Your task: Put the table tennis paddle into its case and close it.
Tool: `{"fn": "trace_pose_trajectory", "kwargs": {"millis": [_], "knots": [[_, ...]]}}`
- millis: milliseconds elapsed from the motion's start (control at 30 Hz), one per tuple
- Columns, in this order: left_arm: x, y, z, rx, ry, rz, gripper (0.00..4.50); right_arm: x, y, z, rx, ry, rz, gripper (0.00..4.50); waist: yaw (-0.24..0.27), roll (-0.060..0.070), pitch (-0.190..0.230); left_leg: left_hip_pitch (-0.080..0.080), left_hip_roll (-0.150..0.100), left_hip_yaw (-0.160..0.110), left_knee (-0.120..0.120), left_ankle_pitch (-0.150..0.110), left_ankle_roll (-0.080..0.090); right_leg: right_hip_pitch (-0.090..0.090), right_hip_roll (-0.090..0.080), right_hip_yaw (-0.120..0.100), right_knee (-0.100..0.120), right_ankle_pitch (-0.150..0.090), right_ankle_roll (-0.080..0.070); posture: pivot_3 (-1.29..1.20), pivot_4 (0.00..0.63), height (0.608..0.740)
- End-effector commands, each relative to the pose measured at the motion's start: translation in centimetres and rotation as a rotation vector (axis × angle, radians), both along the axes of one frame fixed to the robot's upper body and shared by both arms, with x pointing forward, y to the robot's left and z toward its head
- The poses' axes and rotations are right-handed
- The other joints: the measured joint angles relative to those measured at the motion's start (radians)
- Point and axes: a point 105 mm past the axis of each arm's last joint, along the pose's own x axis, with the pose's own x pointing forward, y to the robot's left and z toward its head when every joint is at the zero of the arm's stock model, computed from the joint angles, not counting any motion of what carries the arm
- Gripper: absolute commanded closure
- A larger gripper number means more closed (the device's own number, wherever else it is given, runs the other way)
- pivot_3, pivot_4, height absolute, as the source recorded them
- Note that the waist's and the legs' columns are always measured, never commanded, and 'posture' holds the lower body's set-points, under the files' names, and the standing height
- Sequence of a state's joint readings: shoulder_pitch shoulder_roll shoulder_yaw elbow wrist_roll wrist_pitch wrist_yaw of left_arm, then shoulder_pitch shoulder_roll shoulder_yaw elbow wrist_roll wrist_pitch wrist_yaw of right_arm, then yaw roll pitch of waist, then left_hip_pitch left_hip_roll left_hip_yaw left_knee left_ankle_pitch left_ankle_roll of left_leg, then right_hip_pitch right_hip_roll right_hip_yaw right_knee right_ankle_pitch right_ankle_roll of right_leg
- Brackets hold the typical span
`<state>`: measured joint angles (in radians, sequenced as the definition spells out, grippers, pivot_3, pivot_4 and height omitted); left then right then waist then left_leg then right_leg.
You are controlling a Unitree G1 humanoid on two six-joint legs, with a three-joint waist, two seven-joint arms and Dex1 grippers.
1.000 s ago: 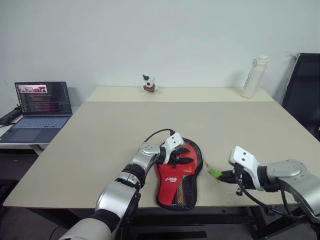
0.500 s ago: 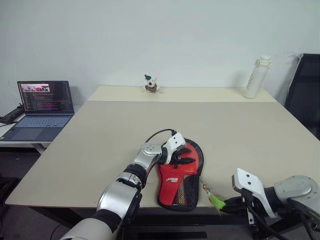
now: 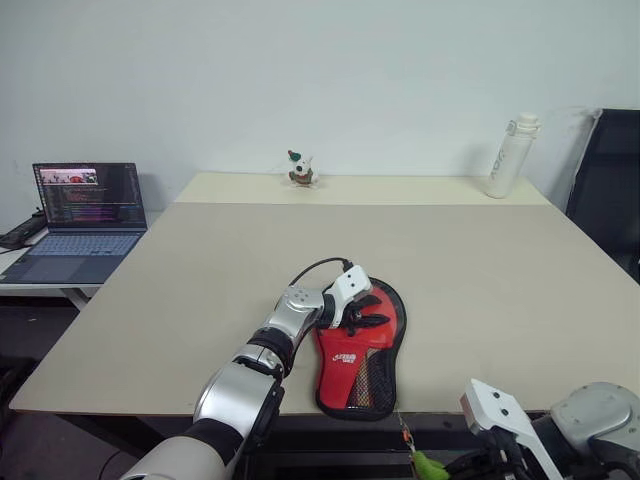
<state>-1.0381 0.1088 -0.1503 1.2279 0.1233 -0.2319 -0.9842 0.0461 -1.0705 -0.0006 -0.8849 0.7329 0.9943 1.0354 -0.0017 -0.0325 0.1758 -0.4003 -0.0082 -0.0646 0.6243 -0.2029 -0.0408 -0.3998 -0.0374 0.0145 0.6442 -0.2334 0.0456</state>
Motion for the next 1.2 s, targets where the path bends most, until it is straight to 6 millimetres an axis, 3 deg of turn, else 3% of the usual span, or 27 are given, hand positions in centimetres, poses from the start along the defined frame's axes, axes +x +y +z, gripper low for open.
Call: {"fn": "trace_pose_trajectory", "kwargs": {"millis": [33, 100, 133, 333, 533, 700, 767, 833, 1000, 1200], "knots": [[-0.4, 0.6, -1.8, 0.059, 0.04, 0.011, 2.2, -0.6, 0.6, 1.0, 0.014, -0.023, 0.044, 4.47, 0.0, 0.0, 0.0, 0.0, 0.0, 0.0, 0.0, 0.0, 0.0, 0.0, 0.0, 0.0, 0.0, 0.0, 0.0, 0.0, 0.15, 0.74], [-0.4, 0.6, -1.8, 0.059, 0.039, 0.011, 2.2, 0.1, 0.4, 1.5, 0.017, -0.041, 0.014, 4.47, 0.0, 0.0, 0.0, 0.0, 0.0, 0.0, 0.0, 0.0, 0.0, 0.0, 0.0, 0.0, 0.0, 0.0, 0.0, 0.0, 0.15, 0.74], [-0.4, 0.7, -1.8, 0.058, 0.038, 0.01, 2.2, 0.8, 0.2, 2.0, 0.025, -0.06, -0.008, 4.25, 0.0, 0.0, 0.0, 0.0, 0.0, 0.0, 0.0, 0.0, 0.0, 0.0, 0.0, 0.0, 0.0, 0.0, 0.0, 0.0, 0.15, 0.74], [-0.2, 0.9, -1.4, 0.028, 0.035, 0.023, 2.2, 5.0, -0.6, 3.9, 0.064, -0.134, -0.139, 2.38, -0.001, -0.001, 0.0, 0.002, 0.0, 0.0, 0.001, 0.0, 0.0, 0.003, 0.0, 0.0, 0.0, 0.0, 0.0, 0.0, 0.15, 0.74], [0.3, 1.3, 0.3, -0.074, -0.002, 0.05, 2.2, 6.7, -1.3, 6.1, 0.149, -0.16, -0.211, 2.38, -0.002, -0.001, 0.001, 0.001, 0.001, -0.001, 0.001, -0.001, 0.001, 0.002, 0.0, 0.0, 0.0, 0.0, 0.0, 0.0, 0.15, 0.74], [0.2, 2.5, 3.8, -0.23, -0.05, 0.01, 2.2, 9.2, -1.6, 6.5, 0.194, -0.265, -0.288, 2.38, -0.005, -0.001, 0.001, -0.003, 0.001, 0.001, 0.001, -0.001, 0.001, -0.004, 0.0, 0.001, 0.001, 0.0, 0.0, 0.0, 0.15, 0.74], [-0.8, 4.0, 5.4, -0.29, -0.044, -0.03, 2.2, 11.3, -2.0, 6.6, 0.222, -0.353, -0.345, 2.38, -0.008, -0.001, 0.002, -0.004, 0.001, 0.001, 0.001, -0.001, 0.001, -0.005, 0.0, 0.001, 0.001, 0.0, 0.0, 0.0, 0.15, 0.74], [-2.3, 7.1, 6.5, -0.32, -0.044, -0.023, 2.2, 13.7, -1.8, 6.5, 0.256, -0.441, -0.393, 2.38, -0.02, -0.002, 0.002, -0.003, 0.001, 0.001, 0.001, -0.001, 0.001, -0.005, 0.001, 0.002, 0.001, 0.001, 0.0, 0.0, 0.15, 0.74], [-5.2, 11.2, 6.3, -0.314, -0.021, 0.111, 2.2, 17.6, -2.4, 5.9, 0.286, -0.527, -0.44, 2.38, -0.032, 0.001, 0.004, -0.001, 0.003, 0.002, -0.001, -0.001, 0.001, -0.005, 0.001, 0.003, 0.002, 0.0, -0.001, 0.0, 0.15, 0.74], [-7.2, 12.2, 5.1, -0.271, -0.012, 0.2, 2.2, 21.3, -6.0, 6.0, 0.243, -0.586, -0.501, 2.38, -0.015, 0.002, 0.005, -0.002, 0.002, 0.001, 0.002, -0.001, 0.001, -0.004, -0.001, 0.003, 0.002, 0.0, -0.001, 0.0, 0.15, 0.74]]}}
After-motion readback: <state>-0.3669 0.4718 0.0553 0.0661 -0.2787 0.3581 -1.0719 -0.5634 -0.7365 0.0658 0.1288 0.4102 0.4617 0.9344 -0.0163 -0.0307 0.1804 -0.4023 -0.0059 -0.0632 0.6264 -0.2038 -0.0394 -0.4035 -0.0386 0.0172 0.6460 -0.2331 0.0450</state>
